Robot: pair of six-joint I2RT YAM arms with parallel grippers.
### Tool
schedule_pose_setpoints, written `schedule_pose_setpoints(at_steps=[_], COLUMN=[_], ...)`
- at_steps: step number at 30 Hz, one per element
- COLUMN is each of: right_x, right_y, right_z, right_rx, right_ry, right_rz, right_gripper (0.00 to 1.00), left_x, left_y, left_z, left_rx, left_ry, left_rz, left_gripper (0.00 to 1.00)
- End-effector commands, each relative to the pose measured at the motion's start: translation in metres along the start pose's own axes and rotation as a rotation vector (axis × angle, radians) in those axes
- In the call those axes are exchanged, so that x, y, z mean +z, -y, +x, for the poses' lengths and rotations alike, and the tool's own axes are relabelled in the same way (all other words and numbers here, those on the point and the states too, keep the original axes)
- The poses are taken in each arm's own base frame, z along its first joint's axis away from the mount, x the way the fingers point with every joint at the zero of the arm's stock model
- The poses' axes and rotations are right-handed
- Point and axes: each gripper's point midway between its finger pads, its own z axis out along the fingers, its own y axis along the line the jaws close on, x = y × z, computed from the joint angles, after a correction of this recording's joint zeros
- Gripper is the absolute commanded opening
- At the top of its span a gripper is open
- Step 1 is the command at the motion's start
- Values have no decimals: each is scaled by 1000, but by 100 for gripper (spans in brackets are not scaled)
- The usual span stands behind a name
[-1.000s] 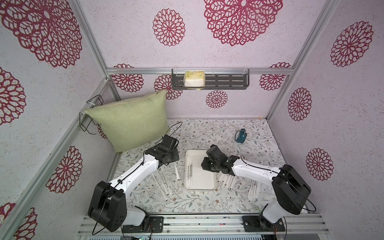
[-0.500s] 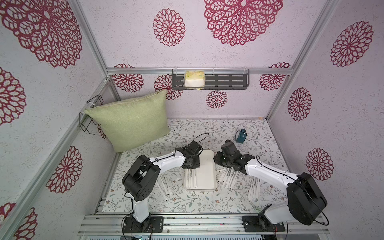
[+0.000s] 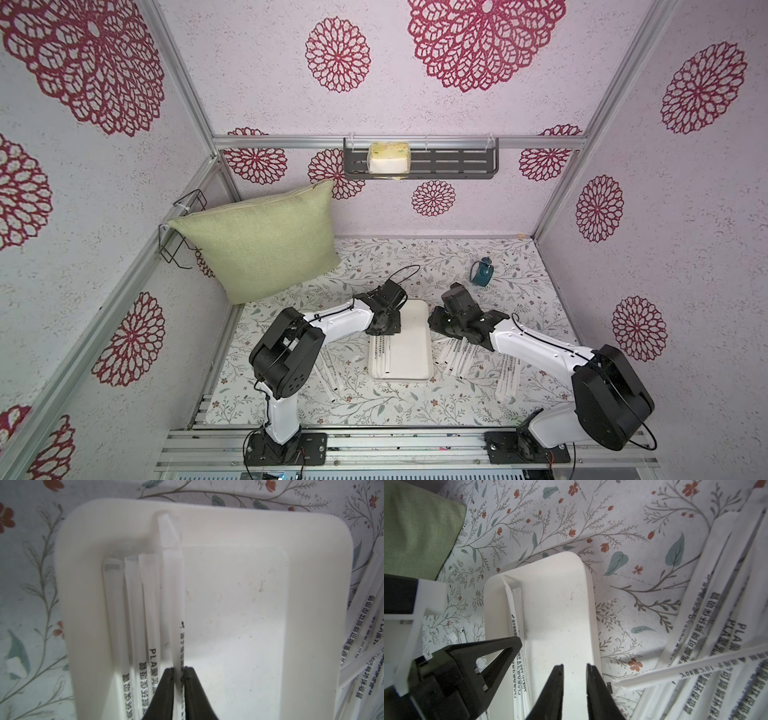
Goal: Put the straws into the storage box
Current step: Place the straw in the storage box, then pick up the straw from the center of the board.
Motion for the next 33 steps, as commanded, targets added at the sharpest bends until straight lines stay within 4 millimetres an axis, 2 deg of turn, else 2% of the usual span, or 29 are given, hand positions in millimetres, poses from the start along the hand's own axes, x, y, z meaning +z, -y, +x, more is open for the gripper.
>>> schedule_pose_setpoints(at_steps=[1, 4, 8, 12, 17, 19, 22, 24, 27, 30, 33], right_x=[-7, -7, -7, -8, -8, -9, -11, -11, -8, -2, 1], right_y=[-9, -10, -13, -15, -15, -16, -16, -18, -24, -38, -52], right_z=[-5, -5, -6, -7, -7, -7, -7, -6, 3, 17, 29], right_rx=[-15, -16, -17, -18, -19, -20, -25, -36, -71, -125, -171], right_ry=[16, 18, 17, 20, 20, 19, 19, 14, -1, -21, -32], right_rz=[-34, -36, -44, -46, -46, -48, -48, -53, -55, -59, -64], right_gripper=[26, 26, 26, 26, 26, 26, 26, 26, 26, 26, 26], left_x=[1, -5, -1, -1, -7, -21, -64, -98, -119, -114, -110], left_y=[-2, -2, -4, -3, -2, 1, -3, -22, -73, -122, -143], left_z=[0, -4, -4, -4, -10, -17, -27, -28, -10, 21, 37], left_rx=[15, 12, 15, 23, 29, 31, 22, -4, -115, -262, -347], left_ry=[-4, 11, -1, -5, 6, 28, 94, 156, 199, 170, 169], left_rz=[-24, -21, -28, -21, -21, -19, -13, -51, -110, -120, -99], left_gripper=[16, 17, 17, 23, 22, 22, 27, 40, 56, 59, 59])
